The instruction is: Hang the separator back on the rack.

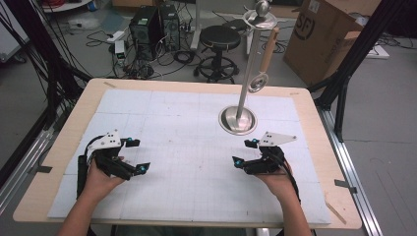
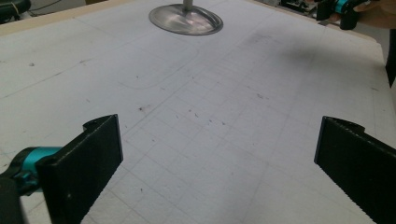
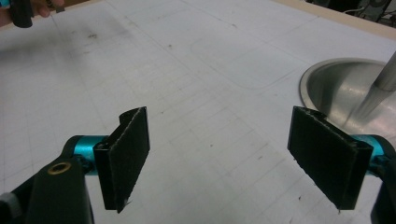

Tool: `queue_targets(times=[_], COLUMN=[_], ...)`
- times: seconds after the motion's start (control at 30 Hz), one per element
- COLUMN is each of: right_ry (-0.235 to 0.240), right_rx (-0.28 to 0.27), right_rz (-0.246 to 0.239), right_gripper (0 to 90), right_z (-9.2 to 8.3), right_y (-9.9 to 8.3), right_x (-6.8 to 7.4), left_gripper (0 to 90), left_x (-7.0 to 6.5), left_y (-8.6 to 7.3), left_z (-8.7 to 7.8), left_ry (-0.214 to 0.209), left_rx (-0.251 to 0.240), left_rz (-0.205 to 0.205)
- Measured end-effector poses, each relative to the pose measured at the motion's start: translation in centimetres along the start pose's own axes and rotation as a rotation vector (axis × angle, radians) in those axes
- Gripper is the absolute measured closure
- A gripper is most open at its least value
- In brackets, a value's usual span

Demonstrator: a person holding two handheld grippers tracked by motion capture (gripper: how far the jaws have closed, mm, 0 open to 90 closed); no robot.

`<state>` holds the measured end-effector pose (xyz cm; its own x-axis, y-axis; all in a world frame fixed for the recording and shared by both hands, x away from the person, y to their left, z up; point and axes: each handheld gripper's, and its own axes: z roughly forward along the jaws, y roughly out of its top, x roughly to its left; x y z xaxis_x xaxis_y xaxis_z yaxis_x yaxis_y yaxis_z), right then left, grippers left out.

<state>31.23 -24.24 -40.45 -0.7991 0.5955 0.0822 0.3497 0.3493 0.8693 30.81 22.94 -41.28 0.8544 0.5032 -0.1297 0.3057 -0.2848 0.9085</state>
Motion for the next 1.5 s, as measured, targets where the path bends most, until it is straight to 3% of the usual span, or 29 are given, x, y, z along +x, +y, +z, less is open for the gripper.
queue_targets(times=[0.4,0.63,1.5], right_ry=[0.008,0.021,0.018], right_rx=[0.066,0.042,0.068], right_rz=[0.015,0.006,0.008], right_gripper=[18.1,17.9,17.9], right_z=[0.9,0.9,1.2], right_y=[-1.8,-1.6,-1.7], right_x=[-0.2,-0.1,0.0], left_gripper=[1.6,1.6,1.6], left_x=[0.0,-0.1,-0.2], left_y=[0.0,-0.1,-0.2], left_z=[0.1,0.3,0.3], left_ry=[0.001,0.0,0.003], left_rx=[0.005,0.022,0.024], left_rz=[0.003,0.005,0.005])
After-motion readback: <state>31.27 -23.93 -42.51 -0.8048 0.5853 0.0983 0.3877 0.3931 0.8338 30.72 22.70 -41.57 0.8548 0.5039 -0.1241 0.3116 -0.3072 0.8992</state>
